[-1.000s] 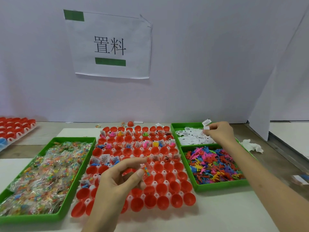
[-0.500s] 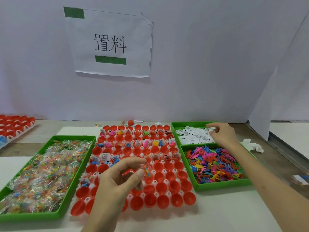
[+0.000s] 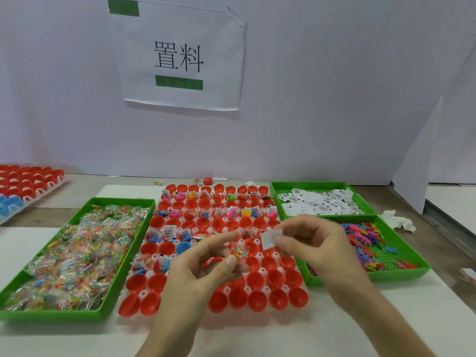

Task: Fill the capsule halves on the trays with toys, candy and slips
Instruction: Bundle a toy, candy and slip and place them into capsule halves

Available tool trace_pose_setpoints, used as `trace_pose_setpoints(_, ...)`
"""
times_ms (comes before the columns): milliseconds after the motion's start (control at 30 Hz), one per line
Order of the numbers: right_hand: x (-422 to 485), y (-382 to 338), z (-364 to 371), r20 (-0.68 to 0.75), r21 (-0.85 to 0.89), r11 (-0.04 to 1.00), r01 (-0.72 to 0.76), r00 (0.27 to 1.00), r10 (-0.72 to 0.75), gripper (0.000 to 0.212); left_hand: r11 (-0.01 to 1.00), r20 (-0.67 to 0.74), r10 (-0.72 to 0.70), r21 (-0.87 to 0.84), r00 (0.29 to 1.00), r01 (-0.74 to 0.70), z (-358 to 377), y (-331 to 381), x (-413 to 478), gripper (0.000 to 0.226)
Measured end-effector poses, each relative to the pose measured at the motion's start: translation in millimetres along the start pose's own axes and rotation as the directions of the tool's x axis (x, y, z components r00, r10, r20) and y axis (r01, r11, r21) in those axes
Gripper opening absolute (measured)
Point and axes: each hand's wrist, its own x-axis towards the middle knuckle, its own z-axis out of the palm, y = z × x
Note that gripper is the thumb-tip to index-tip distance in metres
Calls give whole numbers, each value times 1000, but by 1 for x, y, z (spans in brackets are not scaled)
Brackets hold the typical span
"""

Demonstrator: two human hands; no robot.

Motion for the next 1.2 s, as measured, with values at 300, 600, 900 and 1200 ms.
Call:
trace_pose_setpoints(300, -24, 18, 35, -26, 46, 998, 41, 999, -39, 12, 988, 23, -31, 153, 999, 27, 0, 1, -1, 25)
trace_pose_setpoints(600, -32, 18, 33, -36, -77, 991, 111, 993, -114, 23, 978, 110, -33, 208, 993, 9, 5, 3, -2, 26)
trace_pose_setpoints(900, -14, 37, -14, -307, -392, 918, 55, 933, -186, 18, 972, 51, -16, 233, 999, 4, 4, 2, -1, 17)
trace_pose_setpoints(1200, -3, 70, -66, -391, -745, 582, -326, 920, 15, 15, 970, 101, -25, 244, 995, 0, 10, 4, -3, 20)
